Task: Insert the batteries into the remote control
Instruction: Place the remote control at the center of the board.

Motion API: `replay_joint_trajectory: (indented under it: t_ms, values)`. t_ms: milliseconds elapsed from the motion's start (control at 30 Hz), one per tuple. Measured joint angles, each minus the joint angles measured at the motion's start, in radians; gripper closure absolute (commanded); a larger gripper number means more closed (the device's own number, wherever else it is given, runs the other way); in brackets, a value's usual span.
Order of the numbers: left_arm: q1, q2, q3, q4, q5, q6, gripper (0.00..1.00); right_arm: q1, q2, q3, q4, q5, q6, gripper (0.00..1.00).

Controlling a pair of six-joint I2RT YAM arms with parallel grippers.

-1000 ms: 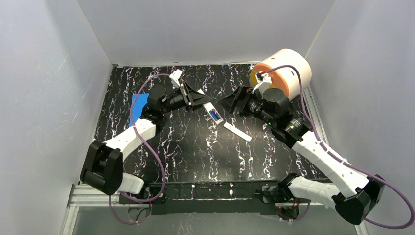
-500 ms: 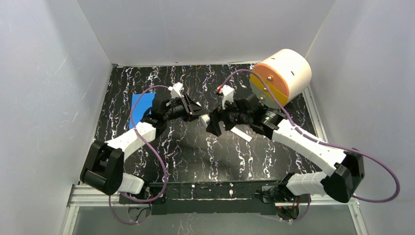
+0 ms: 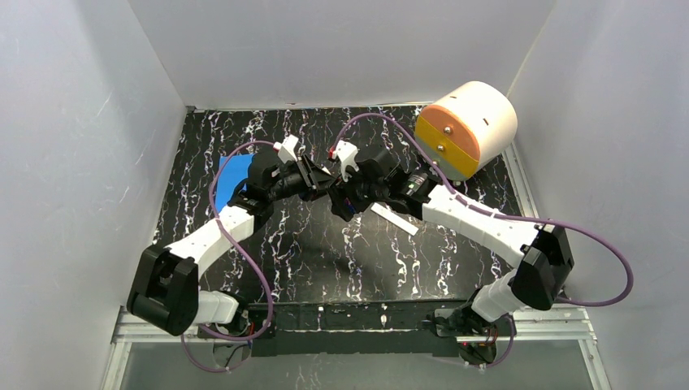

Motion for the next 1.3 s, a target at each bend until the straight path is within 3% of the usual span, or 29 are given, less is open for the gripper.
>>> replay_joint_trajectory:
  t_ms: [200,300,367,500,633,833,1067,1300]
  values:
    - [0.000,-0.006,0.000,-0.005,-0.007,-0.003,0.81,0.000,0.008,0.000,-0.010,-0.010,-0.023,0.58]
    - [0.000,-0.015,-0.002,-0.010,-0.012,-0.002,0.70,0.000,0.009,0.000,-0.013,-0.011,-0.031,0.74]
    - [0.000,-0.034,-0.006,-0.020,-0.030,0.005,0.61,-0.010,0.014,0.005,-0.014,-0.022,-0.040,0.79]
    - [0.003,-0.098,-0.027,-0.047,-0.068,0.020,0.33,-0.005,0.041,0.022,-0.016,-0.049,-0.080,0.81]
    - [0.003,-0.193,-0.037,-0.158,-0.149,0.064,0.17,0.002,0.068,0.022,-0.019,-0.064,-0.118,0.81]
    - [0.004,-0.327,-0.027,-0.501,-0.454,0.174,0.08,0.000,0.077,0.022,-0.045,-0.065,-0.165,0.81]
    - [0.057,-0.503,-0.027,-0.837,-0.850,0.231,0.07,0.001,0.143,0.021,-0.111,-0.115,-0.261,0.80]
    - [0.061,-0.626,0.005,-0.949,-0.993,0.297,0.07,0.008,0.281,0.022,-0.241,-0.103,-0.362,0.80]
